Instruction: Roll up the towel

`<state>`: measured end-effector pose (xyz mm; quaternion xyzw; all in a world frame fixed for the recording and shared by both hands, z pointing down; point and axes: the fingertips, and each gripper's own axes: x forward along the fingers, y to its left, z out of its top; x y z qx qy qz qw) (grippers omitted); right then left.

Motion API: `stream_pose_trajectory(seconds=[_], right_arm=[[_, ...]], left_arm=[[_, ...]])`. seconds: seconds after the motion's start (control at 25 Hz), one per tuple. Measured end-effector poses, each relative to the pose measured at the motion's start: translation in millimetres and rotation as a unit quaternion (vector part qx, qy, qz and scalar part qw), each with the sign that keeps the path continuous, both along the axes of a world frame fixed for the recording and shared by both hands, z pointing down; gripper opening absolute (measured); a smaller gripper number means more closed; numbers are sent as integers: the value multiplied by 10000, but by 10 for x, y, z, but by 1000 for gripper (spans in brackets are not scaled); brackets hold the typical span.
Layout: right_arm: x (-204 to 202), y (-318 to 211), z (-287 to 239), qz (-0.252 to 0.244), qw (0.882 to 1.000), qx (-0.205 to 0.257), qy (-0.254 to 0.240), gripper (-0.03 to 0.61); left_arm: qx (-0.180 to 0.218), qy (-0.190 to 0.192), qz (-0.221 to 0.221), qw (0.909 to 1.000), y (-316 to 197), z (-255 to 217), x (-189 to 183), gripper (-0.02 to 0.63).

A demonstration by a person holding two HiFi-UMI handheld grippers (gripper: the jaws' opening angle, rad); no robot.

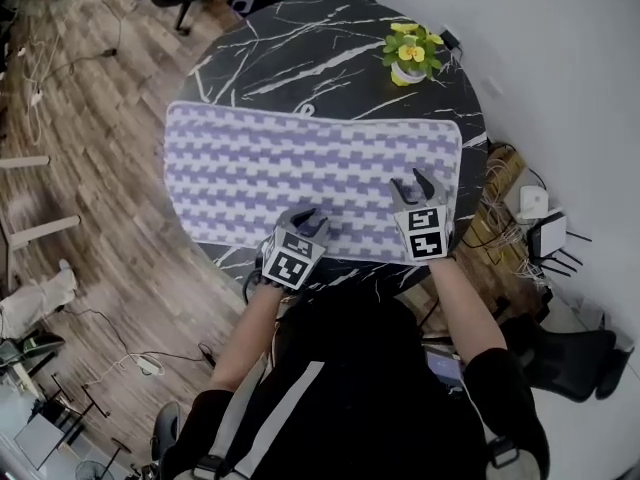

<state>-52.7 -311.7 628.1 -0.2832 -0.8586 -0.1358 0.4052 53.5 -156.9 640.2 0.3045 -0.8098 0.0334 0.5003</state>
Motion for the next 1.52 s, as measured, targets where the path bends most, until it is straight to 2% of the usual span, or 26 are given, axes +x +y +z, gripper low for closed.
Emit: stream_pose_trajectory(seconds=[0.12, 0.28, 0.52, 0.72, 0.96, 1.16, 1.36, 1.52], right_arm=[[175, 250, -12, 0, 9999, 61, 87, 206], [301, 451, -21, 362, 9992, 31, 181, 206], [612, 692, 94, 813, 9957, 283, 337, 206], [809, 846, 79, 1332, 9900, 436, 135, 206], [1200, 854, 162, 1808, 9820, 482, 246, 206], [1305, 924, 156, 1599, 9839, 796, 36, 196], [1436, 745, 185, 1998, 9781, 579, 106, 211], [1476, 689, 171, 2051, 9771, 543, 169, 229]], left_arm=[[-89, -3, 20, 10000, 297, 13, 7, 146], [-349, 23, 110, 9993, 675, 19, 24, 178], [-680, 31, 51, 9977, 1401, 48, 122, 184], [-764, -39, 287, 9967, 1823, 64, 246, 192], [-733, -93, 691, 9949, 1999, 118, 383, 198], [-698, -150, 770, 9945, 2013, 141, 408, 198], [-569, -229, 878, 9942, 1952, 133, 458, 199], [-557, -267, 969, 9934, 1937, 127, 568, 206]])
